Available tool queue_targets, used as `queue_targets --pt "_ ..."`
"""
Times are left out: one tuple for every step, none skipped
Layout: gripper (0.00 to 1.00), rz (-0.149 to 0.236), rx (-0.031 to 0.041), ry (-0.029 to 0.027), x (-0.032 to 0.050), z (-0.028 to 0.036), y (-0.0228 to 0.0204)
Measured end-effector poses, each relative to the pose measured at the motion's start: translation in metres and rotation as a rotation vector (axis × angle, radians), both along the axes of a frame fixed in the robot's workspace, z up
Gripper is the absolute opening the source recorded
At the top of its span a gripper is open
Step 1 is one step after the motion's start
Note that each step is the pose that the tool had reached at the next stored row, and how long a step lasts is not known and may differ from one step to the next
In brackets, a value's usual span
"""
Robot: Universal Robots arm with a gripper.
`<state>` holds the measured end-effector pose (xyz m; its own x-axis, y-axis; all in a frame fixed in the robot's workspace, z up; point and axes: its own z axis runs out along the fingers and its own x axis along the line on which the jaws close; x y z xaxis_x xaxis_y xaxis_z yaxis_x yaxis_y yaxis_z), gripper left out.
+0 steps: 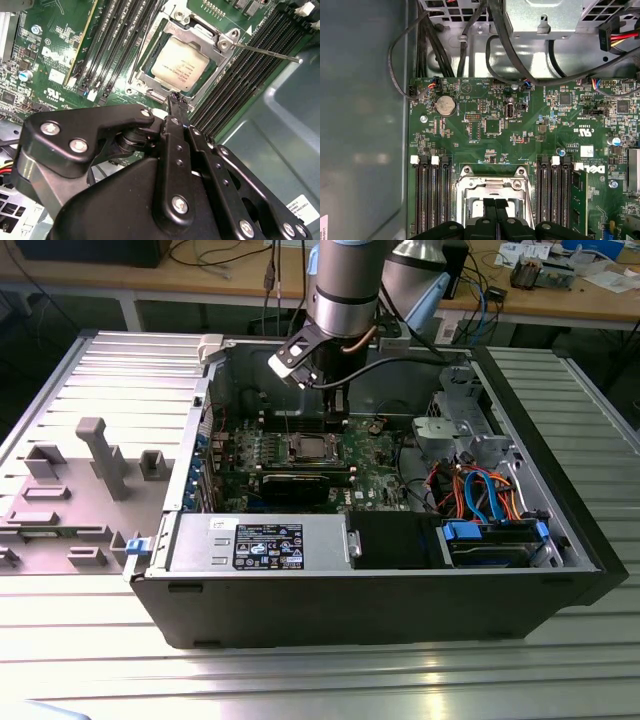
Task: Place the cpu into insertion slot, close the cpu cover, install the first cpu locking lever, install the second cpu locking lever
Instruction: 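Close the cpu cover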
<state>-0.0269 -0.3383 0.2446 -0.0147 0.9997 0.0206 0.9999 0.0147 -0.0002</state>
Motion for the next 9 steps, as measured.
queue_targets --pt "0.11 0.0 0.0 0.0 0.0 0.0 0.0" --pt "0.11 0.0 0.0 0.0 0.0 0.0 0.0" --pt "0.11 0.0 0.0 0.0 0.0 0.0 0.0" --pt "0.11 0.0 0.0001 -0.0001 -0.0003 -0.0003 0.0" --pt "0.11 0.0 0.0004 -0.0002 -0.0007 -0.0007 0.0001" --pt "0.11 0.002 0.0001 0.0 -0.0038 -0.0016 0.0" --pt "0.11 0.003 0.0003 -0.0001 -0.0077 -0.0031 0.0" --pt "0.11 0.004 0.0002 0.0 -0.011 -0.0055 0.0" --pt "0.11 0.005 0.0002 0.0 -0.0132 -0.0068 0.0"
